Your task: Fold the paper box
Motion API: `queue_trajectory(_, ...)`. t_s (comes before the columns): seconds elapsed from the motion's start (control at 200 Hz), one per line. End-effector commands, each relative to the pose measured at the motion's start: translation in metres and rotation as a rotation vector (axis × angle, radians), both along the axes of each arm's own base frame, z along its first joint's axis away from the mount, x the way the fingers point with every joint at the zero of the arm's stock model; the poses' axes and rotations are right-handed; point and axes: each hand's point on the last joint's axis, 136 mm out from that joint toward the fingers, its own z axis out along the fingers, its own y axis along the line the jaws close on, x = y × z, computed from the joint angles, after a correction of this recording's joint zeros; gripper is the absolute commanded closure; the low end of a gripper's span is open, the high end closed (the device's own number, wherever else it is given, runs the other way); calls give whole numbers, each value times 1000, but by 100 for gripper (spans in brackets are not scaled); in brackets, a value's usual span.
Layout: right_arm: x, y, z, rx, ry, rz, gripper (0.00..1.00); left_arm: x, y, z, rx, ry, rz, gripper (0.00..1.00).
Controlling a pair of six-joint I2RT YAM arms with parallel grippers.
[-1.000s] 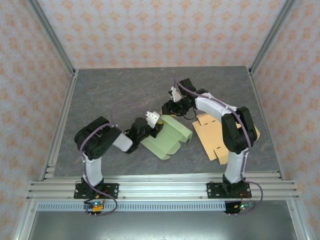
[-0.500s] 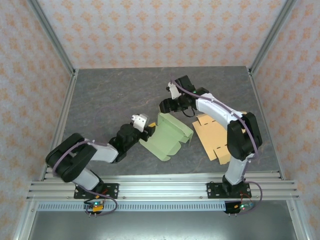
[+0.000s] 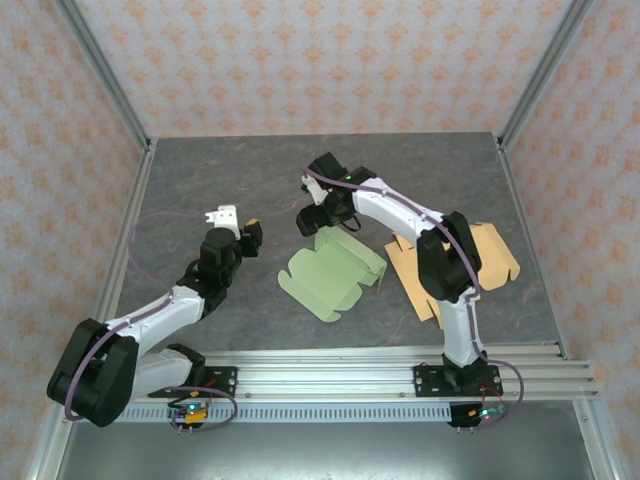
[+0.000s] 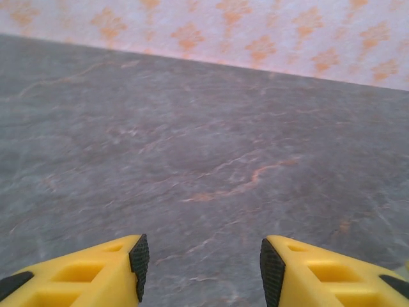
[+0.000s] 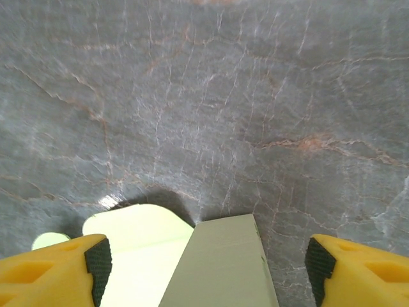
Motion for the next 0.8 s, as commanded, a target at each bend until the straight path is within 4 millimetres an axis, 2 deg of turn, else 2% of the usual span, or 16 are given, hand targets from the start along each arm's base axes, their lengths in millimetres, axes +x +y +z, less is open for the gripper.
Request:
queue_trajectory(0.0, -14, -12, -10, -107, 53, 30, 24, -6, 16, -17, -32, 98, 77, 47)
queue_trajectory(0.215, -20, -22, -25, -208, 67, 46, 34, -7, 23, -31, -54, 155, 101, 47)
queue_trajectory(0.36, -19, -23, -29, -227, 66, 44, 45, -8, 24, -36, -53, 165, 105, 47)
queue_trajectory(0.516, -19, -22, -32, -229, 72, 59, 50, -7, 27, -36, -65, 165, 107, 47)
queue_trajectory(0.576, -19, -23, -33, -244, 75, 64, 49, -7, 28, -36, -66, 165, 110, 47)
queue_trajectory(0.656, -18, -25, -32, -251, 72, 53, 38, -4, 28, -34, -76, 165, 106, 47)
queue_trajectory(0.796, -9, -19, -19, -207, 50, -41, 30, -1, 27, -33, -70, 169, 95, 46)
